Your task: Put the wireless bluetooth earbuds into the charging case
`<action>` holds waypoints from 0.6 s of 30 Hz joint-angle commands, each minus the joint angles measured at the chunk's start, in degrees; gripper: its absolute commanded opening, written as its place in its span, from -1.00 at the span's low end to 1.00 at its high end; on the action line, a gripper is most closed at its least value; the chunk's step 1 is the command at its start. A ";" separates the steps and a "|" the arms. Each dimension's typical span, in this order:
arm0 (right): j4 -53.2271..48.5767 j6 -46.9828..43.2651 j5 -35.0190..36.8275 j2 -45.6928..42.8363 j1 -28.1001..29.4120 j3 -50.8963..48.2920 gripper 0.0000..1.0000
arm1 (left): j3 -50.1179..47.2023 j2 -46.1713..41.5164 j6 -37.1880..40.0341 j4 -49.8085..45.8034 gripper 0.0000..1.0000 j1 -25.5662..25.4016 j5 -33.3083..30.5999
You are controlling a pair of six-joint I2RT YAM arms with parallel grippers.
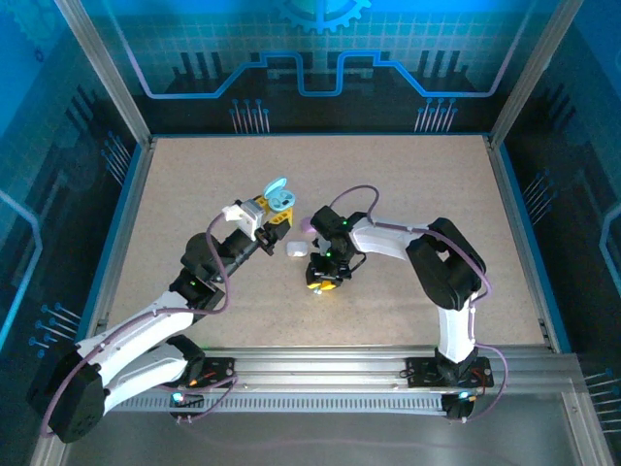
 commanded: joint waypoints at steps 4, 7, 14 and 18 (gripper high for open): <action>-4.61 -2.21 3.23 2.50 1.46 3.75 -0.34 | 0.01 -1.02 0.37 0.55 -0.38 0.34 0.05; -6.63 -3.34 5.30 3.05 2.11 5.27 -0.33 | -0.08 -1.02 0.22 0.76 -0.38 0.31 0.02; -10.26 -5.33 8.01 4.95 3.23 8.38 -0.37 | -0.50 -1.61 0.24 0.98 -0.38 0.33 -0.29; -11.89 -6.08 8.93 6.19 3.94 9.96 -0.41 | -0.61 -1.97 0.29 0.90 -0.38 0.37 -0.45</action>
